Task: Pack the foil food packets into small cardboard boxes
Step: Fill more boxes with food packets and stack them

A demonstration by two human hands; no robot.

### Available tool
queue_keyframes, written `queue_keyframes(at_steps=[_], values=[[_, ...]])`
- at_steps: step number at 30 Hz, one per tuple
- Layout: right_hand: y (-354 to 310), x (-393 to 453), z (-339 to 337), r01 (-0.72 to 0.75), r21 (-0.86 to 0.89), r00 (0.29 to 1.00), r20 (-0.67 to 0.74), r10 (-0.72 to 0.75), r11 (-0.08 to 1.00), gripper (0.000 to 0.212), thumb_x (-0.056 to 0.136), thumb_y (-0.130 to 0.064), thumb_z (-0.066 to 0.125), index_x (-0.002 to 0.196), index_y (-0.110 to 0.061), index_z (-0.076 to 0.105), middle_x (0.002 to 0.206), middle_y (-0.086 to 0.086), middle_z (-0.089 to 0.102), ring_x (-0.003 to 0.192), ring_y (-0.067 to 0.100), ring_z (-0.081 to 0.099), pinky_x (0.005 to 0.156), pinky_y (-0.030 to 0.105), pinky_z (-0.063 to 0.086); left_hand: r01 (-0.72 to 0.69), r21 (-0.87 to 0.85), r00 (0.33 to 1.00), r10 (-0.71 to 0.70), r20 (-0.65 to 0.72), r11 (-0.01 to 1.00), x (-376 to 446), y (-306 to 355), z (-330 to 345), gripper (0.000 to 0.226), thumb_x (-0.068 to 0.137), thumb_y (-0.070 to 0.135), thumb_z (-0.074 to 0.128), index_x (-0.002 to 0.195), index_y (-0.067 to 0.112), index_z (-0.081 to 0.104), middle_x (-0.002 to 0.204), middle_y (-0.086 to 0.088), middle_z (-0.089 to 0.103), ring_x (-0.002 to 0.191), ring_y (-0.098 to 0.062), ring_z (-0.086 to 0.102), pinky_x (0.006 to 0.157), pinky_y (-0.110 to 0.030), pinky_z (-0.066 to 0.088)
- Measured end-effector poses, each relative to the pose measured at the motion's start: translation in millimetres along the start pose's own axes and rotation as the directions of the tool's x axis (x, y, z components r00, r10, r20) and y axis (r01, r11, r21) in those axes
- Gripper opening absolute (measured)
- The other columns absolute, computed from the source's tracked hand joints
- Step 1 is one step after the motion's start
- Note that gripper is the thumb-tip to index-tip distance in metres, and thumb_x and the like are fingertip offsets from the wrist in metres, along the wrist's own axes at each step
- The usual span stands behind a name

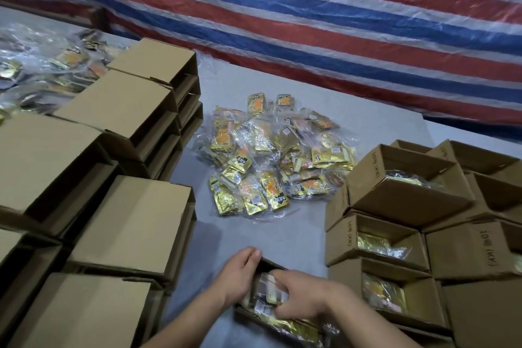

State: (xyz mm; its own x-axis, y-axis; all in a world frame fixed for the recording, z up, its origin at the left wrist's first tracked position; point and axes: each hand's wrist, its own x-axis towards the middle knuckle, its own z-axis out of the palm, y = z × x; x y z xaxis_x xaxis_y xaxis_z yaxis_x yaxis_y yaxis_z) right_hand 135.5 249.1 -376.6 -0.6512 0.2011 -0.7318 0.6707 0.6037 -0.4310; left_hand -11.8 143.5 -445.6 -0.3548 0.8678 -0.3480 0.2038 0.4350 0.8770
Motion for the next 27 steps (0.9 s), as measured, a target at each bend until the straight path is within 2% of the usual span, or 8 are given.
queue_keyframes(at_steps=[3,9,13,16,18,22,24,27], values=[[-2.5,14.9,15.1,-0.054,-0.106,0.998,-0.051,0.049,0.993,0.044,0.082,-0.038,0.062,0.121,-0.022,0.047,0.12,0.005,0.061,0.11,0.026,0.059,0.094,0.035,0.049,0.004,-0.001,1.0,-0.004,-0.012,1.0,-0.2,-0.4,0.4,0.033,0.104,0.038,0.039,0.083,0.017,0.054,0.079,0.006,0.055,0.077,-0.006,0.052,0.081,-0.03,0.043],[-4.7,43.0,43.1,-0.136,-0.034,0.99,-0.037,0.135,0.99,0.074,0.091,-0.031,0.064,0.154,-0.022,0.025,0.148,0.009,0.046,0.137,0.029,0.044,0.113,0.035,0.035,0.028,0.005,1.0,-0.028,-0.004,1.0,-4.5,-0.7,1.8,0.034,0.103,0.042,0.037,0.08,0.022,0.051,0.077,0.008,0.051,0.075,-0.004,0.049,0.077,-0.027,0.041],[-4.8,49.8,48.2,-0.167,0.018,0.986,-0.028,0.167,0.986,0.083,0.09,-0.027,0.069,0.157,-0.028,0.021,0.151,0.004,0.045,0.139,0.025,0.042,0.115,0.032,0.033,0.031,0.017,0.999,-0.031,-0.015,0.999,-8.5,-0.4,2.2,0.036,0.103,0.042,0.036,0.087,0.016,0.053,0.084,0.0,0.056,0.082,-0.01,0.052,0.081,-0.03,0.042],[-3.5,42.1,42.6,-0.115,0.085,0.993,-0.031,0.118,0.99,0.086,0.083,-0.036,0.07,0.155,-0.029,0.025,0.153,0.0,0.042,0.142,0.022,0.038,0.117,0.032,0.03,0.012,0.03,1.0,-0.012,-0.011,0.999,-10.1,0.5,0.6,0.037,0.104,0.039,0.037,0.09,0.01,0.054,0.09,-0.008,0.058,0.089,-0.018,0.055,0.087,-0.034,0.043],[2.3,33.6,38.0,-0.1,0.126,0.994,-0.038,0.105,0.987,0.074,0.081,-0.043,0.068,0.148,-0.03,0.04,0.147,-0.004,0.05,0.135,0.017,0.046,0.113,0.029,0.035,-0.004,0.031,1.0,0.004,-0.005,1.0,-11.2,2.1,0.0,0.036,0.104,0.037,0.037,0.089,0.009,0.054,0.088,-0.007,0.057,0.088,-0.018,0.054,0.087,-0.036,0.043],[14.5,22.2,38.1,-0.157,0.202,0.977,-0.11,0.181,0.967,0.031,0.087,-0.039,0.055,0.109,-0.023,0.068,0.111,-0.004,0.069,0.104,0.016,0.063,0.09,0.025,0.048,0.024,-0.011,1.0,-0.024,-0.019,1.0,-13.4,6.0,0.6,0.035,0.104,0.039,0.036,0.087,0.014,0.053,0.082,0.003,0.051,0.08,-0.011,0.05,0.079,-0.031,0.042],[11.8,23.7,43.2,-0.199,0.208,0.976,-0.045,0.213,0.958,0.037,0.093,-0.042,0.046,0.111,-0.019,0.069,0.121,0.002,0.067,0.113,0.02,0.06,0.092,0.027,0.045,0.043,-0.016,0.999,-0.044,-0.017,0.999,-14.9,7.6,1.2,0.035,0.104,0.041,0.035,0.088,0.016,0.053,0.081,0.005,0.05,0.079,-0.01,0.049,0.075,-0.029,0.039],[3.3,27.5,49.2,-0.256,0.262,0.965,0.017,0.261,0.93,0.05,0.096,-0.045,0.037,0.137,-0.023,0.057,0.146,0.003,0.052,0.132,0.02,0.048,0.107,0.03,0.036,0.044,-0.001,0.999,-0.044,-0.023,0.999,-16.1,7.9,2.8,0.034,0.104,0.041,0.035,0.086,0.017,0.052,0.081,0.005,0.05,0.079,-0.009,0.049,0.077,-0.029,0.041]])
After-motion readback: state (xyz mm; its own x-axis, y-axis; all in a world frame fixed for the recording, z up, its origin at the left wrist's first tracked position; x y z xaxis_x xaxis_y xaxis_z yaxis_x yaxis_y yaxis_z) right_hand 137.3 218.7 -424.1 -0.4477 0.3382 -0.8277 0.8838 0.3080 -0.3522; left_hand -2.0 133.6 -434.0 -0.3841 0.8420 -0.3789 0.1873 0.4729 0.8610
